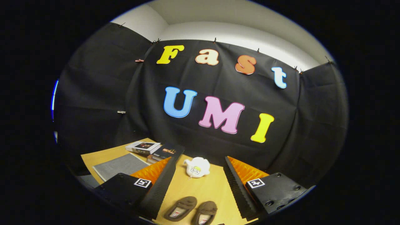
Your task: Open the storage box then place both shoes into the box .Put the left shoe in first, then the right shoe, with the right side of both shoes facing outward in a uniform manner.
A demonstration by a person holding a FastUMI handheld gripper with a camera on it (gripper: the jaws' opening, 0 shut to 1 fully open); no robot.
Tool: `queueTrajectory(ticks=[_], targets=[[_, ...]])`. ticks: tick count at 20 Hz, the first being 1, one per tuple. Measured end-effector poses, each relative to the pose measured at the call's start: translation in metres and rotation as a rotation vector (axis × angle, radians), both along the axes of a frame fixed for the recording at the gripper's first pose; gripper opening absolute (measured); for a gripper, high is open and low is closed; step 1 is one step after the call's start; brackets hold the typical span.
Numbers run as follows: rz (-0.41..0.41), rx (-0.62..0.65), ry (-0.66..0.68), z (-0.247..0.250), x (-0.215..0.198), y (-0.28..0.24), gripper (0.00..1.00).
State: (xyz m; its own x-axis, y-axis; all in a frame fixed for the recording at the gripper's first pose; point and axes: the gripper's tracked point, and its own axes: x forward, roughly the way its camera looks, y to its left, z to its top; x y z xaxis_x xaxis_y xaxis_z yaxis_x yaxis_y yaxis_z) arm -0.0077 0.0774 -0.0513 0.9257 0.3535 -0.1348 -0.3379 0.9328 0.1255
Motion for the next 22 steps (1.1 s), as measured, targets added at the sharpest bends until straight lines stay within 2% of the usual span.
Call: queueTrajectory(ticks=[5, 7, 14, 19, 22], targets=[[0.187, 0.176, 0.18, -0.046, -0.004, 0.047, 0.97], [0.236, 0.237, 0.266, -0.064, -0.005, 0.061, 0.99], [0.451, 0.414, 0.541, -0.133, -0.02, 0.119, 0.99], [0.552, 0.577, 0.781, -0.186, -0.035, 0.157, 0.98], [0.591, 0.625, 0.857, -0.206, -0.041, 0.173, 0.98]])
